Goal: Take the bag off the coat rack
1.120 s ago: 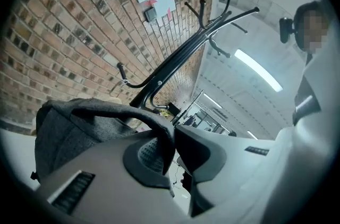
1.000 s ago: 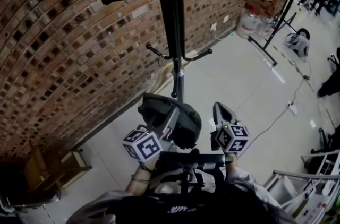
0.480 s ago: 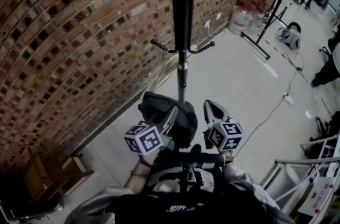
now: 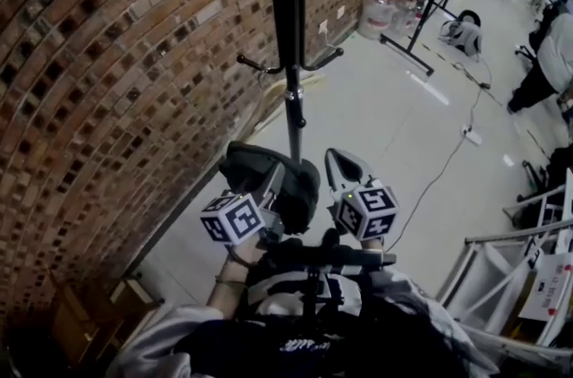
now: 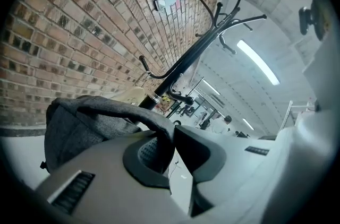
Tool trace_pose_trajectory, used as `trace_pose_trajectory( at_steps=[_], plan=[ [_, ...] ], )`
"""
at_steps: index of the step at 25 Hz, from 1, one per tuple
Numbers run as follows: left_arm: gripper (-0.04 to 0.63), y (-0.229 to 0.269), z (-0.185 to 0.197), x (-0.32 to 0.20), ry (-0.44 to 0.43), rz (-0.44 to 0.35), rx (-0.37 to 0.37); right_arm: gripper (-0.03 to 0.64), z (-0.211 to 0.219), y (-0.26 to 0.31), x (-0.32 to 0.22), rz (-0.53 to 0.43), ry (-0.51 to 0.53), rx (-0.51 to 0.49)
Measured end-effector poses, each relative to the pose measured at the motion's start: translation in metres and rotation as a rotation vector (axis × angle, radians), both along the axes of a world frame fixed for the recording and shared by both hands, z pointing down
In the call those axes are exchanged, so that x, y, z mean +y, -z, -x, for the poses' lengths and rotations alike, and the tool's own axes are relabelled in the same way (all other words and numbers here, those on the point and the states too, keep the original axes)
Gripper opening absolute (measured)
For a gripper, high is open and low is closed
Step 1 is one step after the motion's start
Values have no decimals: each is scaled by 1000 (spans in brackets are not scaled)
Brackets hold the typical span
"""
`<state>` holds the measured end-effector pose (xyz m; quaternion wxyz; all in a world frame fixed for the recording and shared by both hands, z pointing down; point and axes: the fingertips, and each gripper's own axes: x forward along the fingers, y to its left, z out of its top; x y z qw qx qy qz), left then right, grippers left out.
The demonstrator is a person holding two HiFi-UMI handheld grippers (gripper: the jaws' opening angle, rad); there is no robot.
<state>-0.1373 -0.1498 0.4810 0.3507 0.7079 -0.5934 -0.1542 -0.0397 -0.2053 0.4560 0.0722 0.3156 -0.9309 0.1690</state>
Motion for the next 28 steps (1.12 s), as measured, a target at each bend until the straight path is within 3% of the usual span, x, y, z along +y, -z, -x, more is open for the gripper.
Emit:
trace_pose_trajectory(
  at_steps=[28],
  plan=[
    [41,-7,-3,1,21,48,-1,9,2,-3,-1,1,34,13]
  ],
)
